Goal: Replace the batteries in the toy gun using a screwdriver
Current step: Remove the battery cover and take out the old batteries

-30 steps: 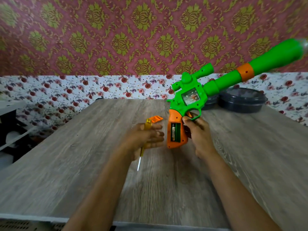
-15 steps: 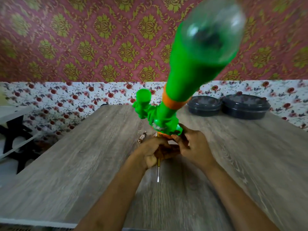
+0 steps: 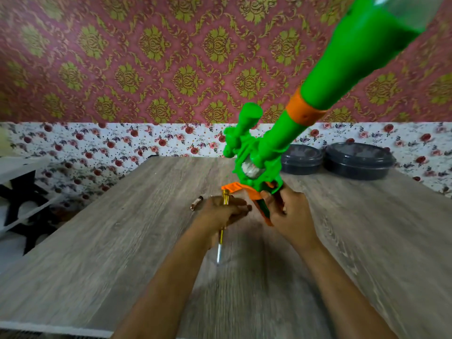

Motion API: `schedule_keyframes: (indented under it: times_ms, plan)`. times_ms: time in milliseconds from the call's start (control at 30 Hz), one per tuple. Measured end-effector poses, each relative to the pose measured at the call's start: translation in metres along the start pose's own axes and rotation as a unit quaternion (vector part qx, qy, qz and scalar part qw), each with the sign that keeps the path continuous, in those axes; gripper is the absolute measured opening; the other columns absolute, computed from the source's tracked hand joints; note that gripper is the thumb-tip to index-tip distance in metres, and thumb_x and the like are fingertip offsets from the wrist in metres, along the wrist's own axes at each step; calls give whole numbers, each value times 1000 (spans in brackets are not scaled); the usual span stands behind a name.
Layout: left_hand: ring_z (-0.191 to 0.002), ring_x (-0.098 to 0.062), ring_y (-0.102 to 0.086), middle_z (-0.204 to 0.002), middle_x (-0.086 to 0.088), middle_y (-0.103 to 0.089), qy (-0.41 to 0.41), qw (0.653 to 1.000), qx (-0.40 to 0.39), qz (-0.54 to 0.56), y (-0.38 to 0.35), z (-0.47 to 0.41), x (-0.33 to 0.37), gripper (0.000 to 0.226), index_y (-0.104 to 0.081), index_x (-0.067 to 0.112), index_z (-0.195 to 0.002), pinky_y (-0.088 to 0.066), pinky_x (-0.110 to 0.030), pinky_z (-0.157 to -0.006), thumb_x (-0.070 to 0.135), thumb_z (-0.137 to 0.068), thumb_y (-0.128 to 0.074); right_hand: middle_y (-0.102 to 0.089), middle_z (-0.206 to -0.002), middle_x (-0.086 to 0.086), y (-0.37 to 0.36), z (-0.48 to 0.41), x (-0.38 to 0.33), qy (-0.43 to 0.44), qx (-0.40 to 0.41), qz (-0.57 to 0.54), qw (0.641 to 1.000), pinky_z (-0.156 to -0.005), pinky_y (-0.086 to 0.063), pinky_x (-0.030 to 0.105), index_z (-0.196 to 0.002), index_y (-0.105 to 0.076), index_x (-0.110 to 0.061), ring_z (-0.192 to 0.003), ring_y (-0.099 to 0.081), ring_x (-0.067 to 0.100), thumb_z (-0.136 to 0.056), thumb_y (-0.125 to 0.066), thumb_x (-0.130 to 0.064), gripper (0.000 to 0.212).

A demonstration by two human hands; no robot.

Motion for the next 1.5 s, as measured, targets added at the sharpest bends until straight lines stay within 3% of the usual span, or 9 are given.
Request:
schedule_keyframes:
  times_ms: [33, 133, 333, 500, 700, 1000, 1167, 1333, 1500]
  plan:
    - [-72, -18, -68, -76, -11, -72, -66, 988, 56, -128, 10, -3, 9, 14, -67, 1, -82, -52, -18, -67, -8, -86, -56, -55, -50, 13, 3, 0, 4, -16, 12, -14, 1000, -45, -23, 23, -81, -62, -1, -43, -40, 15, -81, -55, -27, 28]
    - [-84, -26, -65, -90, -12, -69, -202, 867, 168, -424, 21, -1, 29, 12, -71, 7, -92, -45, -29, -69, 11, -86, -62, -49, -54, 6, 5, 0, 16, -67, 29, -70, 995, -50, -30, 34, -82, -61, 0, -48, -42, 18, -82, -55, -27, 27]
    - [-76, -27, -64, -78, -8, -70, -274, 835, 206, -431, 23, 13, 30, 10, -70, 14, -83, -46, -33, -64, 24, -80, -70, -63, -97, 6, -8, 2, 48, -210, 6, -208, 955, -74, -42, 18, -110, -60, -3, -89, -56, 16, -89, -56, -7, 21]
    - [-87, -28, -62, -85, -7, -69, -230, 780, 211, -542, 20, 8, 21, 17, -62, 16, -89, -43, -31, -65, 33, -84, -63, -62, -85, 7, -21, 16, 68, -378, -10, -314, 871, -69, -45, 30, -82, -60, -13, -72, -57, 16, -89, -56, -9, 10]
    - [-98, -27, -61, -104, -8, -64, -193, 740, 192, -615, 15, -1, 8, 24, -58, 18, -102, -42, -32, -69, 38, -91, -53, -61, -76, 2, -26, 24, 65, -420, -36, -366, 829, -60, -44, 25, -79, -59, -15, -68, -57, 12, -91, -55, -13, 13]
    - [-94, -26, -61, -105, -6, -59, -170, 763, 182, -597, 17, -2, 6, 31, -60, 16, -100, -42, -32, -64, 45, -91, -52, -62, -76, 2, -28, 26, 65, -426, -48, -341, 836, -64, -44, 27, -73, -59, -16, -72, -57, 15, -89, -57, -16, 16]
    - [-79, -27, -59, -98, -8, -55, -260, 778, 250, -515, 27, 20, 42, 21, -60, 8, -92, -44, -31, -60, 28, -91, -52, -59, -75, 1, -27, 25, 59, -428, -48, -349, 832, -57, -42, 22, -71, -55, -18, -66, -54, 9, -90, -56, -14, 20]
    - [-77, -17, -45, -96, -7, -45, -314, 735, 324, -507, 58, 35, 81, 37, -64, 10, -99, -36, -28, -60, 42, -96, -44, -61, -78, 3, -34, 24, 56, -432, -63, -358, 826, -57, -42, 23, -76, -58, -16, -68, -56, 11, -91, -55, -14, 15]
    - [-71, -13, -45, -91, -15, -62, -321, 762, 370, -423, 118, 34, 85, 40, -67, 8, -105, -29, -20, -62, 42, -94, -49, -64, -81, 6, -38, 24, 61, -443, -77, -361, 817, -61, -45, 26, -85, -63, -9, -72, -59, 15, -89, -58, -16, 9]
Point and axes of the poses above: each hand's wrist, its own z-axis away from the middle knuckle, its own y-axis out of the back of the hand, x = y × z, the point moved 6 cm from there along -z, towards the middle knuckle
